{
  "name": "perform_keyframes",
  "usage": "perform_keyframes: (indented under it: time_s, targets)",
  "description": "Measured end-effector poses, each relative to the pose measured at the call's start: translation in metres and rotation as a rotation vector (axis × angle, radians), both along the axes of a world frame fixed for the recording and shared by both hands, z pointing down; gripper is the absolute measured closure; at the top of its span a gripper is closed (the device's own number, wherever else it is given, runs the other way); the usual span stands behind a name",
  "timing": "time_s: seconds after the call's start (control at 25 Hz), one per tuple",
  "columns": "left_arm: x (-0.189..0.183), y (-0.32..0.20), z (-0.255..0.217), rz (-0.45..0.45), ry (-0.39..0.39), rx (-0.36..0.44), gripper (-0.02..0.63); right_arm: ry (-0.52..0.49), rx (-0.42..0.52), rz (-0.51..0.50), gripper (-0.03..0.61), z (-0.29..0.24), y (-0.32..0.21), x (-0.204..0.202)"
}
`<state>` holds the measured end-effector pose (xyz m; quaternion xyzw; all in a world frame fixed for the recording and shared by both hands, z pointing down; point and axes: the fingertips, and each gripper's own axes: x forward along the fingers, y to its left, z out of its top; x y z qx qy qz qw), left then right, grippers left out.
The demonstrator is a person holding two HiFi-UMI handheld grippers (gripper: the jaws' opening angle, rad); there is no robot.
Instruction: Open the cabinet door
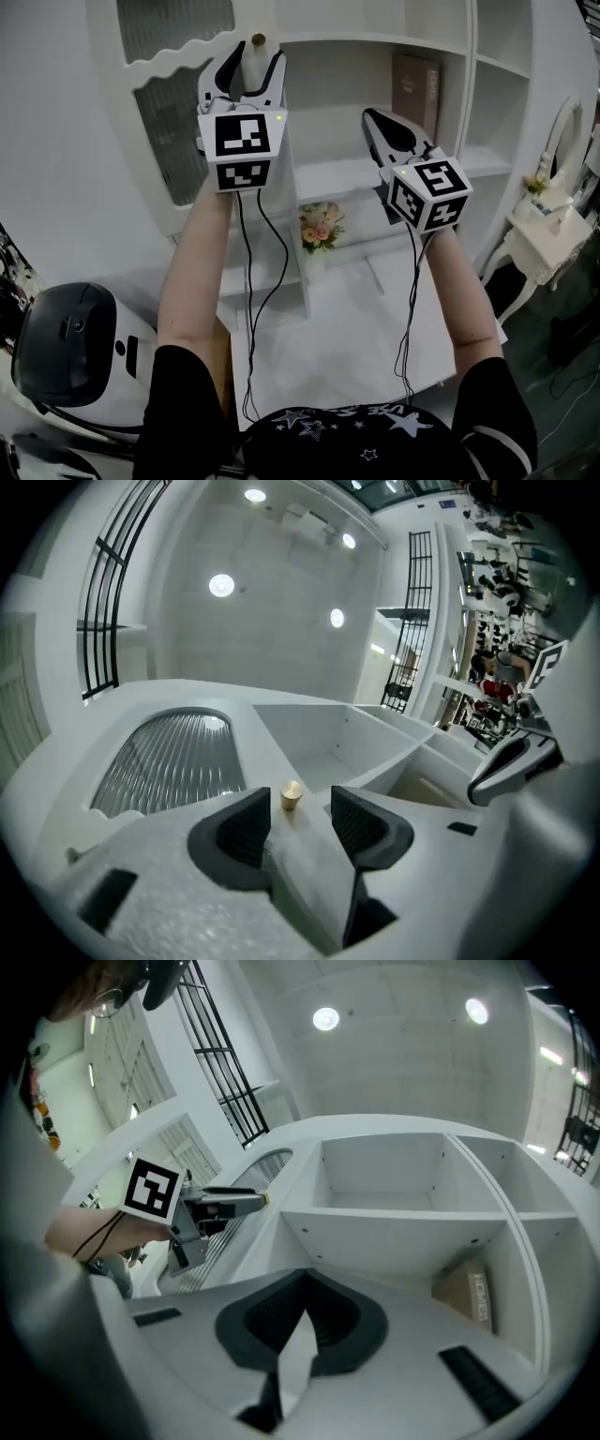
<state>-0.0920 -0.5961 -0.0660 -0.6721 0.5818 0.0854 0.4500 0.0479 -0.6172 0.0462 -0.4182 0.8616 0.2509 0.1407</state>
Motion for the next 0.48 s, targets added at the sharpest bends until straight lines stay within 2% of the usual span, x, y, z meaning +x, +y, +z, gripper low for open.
perform_keyframes:
  time_s: [0.24,0.28,0.36,0.44,0.48]
  targets:
    - [-0.005,-0.014,-0.018,-0.083,0.018,0.021,0.431,0.001,0.035,-0.066,0.574,-0.014,-0.012,-0.001]
    - [-0.006,-0.014,-0.019,-0.098,0.02,0.029,0.457,-0.002,0.036,-0.077,0.574,-0.015,-0.015,-0.002]
    - [-0.007,-0.014,-0.021,-0.121,0.019,0.046,0.46,-0.007,0.035,-0.101,0.574,-0.015,-0.02,-0.004]
    - [-0.004,-0.014,-0.02,-0.137,0.017,0.055,0.502,-0.008,0.031,-0.122,0.574,-0.012,-0.024,-0.005]
    - [-0.003,-0.015,-0.02,-0.14,0.024,0.058,0.5,-0.009,0.027,-0.133,0.574,-0.01,-0.026,-0.006]
